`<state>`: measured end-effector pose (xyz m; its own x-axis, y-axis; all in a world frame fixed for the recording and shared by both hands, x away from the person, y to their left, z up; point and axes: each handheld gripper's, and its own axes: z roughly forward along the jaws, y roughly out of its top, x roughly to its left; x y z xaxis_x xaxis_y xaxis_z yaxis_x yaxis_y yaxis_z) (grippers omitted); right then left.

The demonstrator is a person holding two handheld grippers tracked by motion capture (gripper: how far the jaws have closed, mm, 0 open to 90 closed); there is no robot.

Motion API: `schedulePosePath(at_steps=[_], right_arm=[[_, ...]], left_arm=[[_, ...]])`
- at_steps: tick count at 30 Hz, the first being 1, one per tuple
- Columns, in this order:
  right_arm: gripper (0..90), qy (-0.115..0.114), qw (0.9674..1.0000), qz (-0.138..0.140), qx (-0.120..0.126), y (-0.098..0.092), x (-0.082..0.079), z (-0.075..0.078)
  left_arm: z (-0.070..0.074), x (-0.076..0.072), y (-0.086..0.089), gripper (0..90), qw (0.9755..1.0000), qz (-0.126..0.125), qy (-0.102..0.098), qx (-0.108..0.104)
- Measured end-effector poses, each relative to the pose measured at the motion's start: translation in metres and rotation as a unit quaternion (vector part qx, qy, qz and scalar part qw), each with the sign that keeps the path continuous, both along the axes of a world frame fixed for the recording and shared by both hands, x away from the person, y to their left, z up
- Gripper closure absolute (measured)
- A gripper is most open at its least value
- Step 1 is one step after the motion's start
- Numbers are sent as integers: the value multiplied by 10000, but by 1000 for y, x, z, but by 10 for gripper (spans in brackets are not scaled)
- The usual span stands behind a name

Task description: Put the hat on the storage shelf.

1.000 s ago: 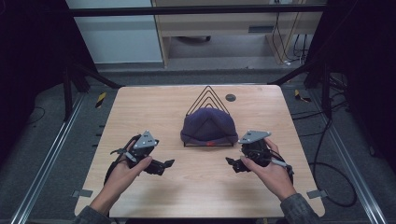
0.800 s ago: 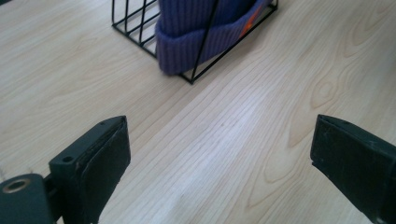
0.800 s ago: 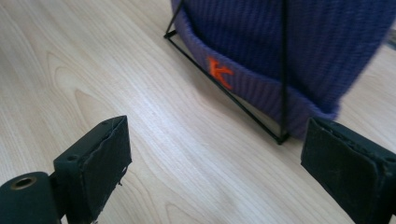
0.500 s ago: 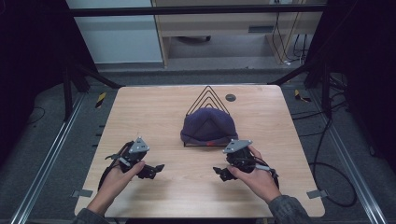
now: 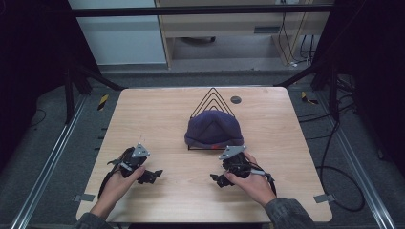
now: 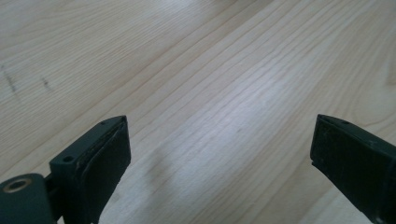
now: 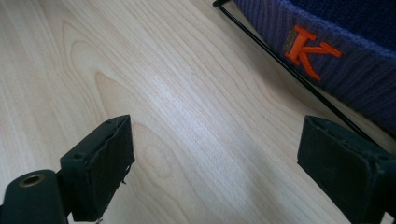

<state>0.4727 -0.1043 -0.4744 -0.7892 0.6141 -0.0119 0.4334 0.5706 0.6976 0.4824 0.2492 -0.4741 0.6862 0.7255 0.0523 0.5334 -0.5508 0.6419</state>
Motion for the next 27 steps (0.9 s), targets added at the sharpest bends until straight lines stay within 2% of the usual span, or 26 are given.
schedulePosePath(at_steps=[2, 9, 17, 21, 27], right_arm=[[108, 45, 10000, -19, 37, 3, 3, -4], [109, 162, 9997, 126, -116, 19, 12, -17], [105, 256, 9997, 36, 16, 33, 20, -24], [94, 274, 9996, 34, -23, 37, 20, -27], [86, 244, 9997, -30, 52, 36, 21, -29]], left_arm=[[-3, 2, 2, 48, 10000, 53, -9, 39], [-14, 14, 11, 48, 9996, 242, 93, 66], [-21, 23, 22, 49, 9987, 479, 134, 100], [-23, 24, 26, 44, 9984, 547, 167, -28], [-26, 24, 28, 9, 9986, 511, 93, -92]])
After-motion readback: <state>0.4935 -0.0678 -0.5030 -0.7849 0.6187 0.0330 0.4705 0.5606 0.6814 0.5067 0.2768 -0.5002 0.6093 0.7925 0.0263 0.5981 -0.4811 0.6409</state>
